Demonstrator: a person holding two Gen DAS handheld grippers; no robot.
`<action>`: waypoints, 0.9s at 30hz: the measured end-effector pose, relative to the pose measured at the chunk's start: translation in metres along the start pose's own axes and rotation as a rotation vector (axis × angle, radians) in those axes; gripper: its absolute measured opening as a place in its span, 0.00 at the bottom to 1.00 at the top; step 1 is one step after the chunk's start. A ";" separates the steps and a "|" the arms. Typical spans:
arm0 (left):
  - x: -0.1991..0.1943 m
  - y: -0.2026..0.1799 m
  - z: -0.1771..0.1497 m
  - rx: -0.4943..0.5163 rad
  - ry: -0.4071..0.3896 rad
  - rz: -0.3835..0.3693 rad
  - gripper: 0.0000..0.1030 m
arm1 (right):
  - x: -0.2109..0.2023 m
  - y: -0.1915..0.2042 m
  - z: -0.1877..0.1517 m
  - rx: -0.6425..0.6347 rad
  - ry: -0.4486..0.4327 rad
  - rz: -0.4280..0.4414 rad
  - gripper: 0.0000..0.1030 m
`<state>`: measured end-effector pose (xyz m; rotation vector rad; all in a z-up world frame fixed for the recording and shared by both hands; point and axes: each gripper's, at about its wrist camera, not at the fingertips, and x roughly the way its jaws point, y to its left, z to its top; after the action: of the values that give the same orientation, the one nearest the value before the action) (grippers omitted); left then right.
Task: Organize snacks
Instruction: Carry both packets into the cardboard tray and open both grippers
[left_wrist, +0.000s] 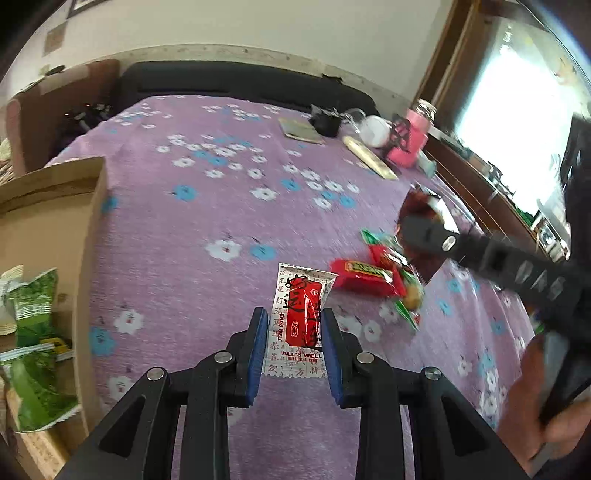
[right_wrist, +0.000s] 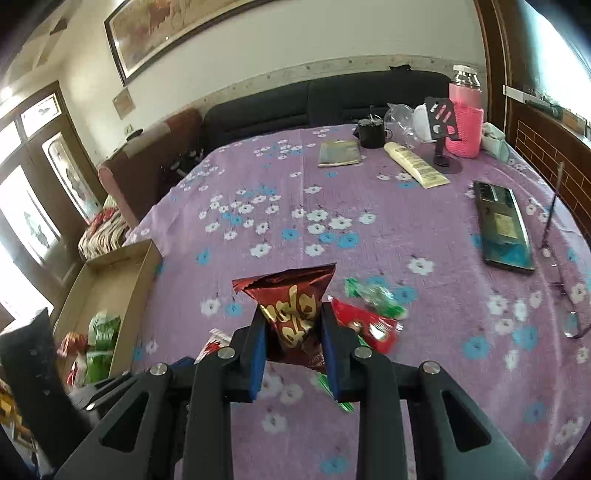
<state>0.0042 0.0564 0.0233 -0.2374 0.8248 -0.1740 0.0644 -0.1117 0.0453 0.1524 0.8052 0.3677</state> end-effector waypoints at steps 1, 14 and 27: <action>0.000 0.001 0.001 -0.006 -0.003 0.003 0.29 | 0.007 -0.001 -0.004 0.005 0.009 0.019 0.25; -0.005 -0.001 0.001 0.001 -0.037 0.019 0.29 | 0.018 -0.006 -0.017 0.016 0.048 0.113 0.25; -0.043 0.007 0.005 -0.016 -0.115 0.010 0.29 | 0.008 0.008 -0.018 -0.044 -0.001 0.140 0.25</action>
<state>-0.0202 0.0746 0.0549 -0.2557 0.7132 -0.1431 0.0543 -0.1013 0.0296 0.1681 0.7865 0.5171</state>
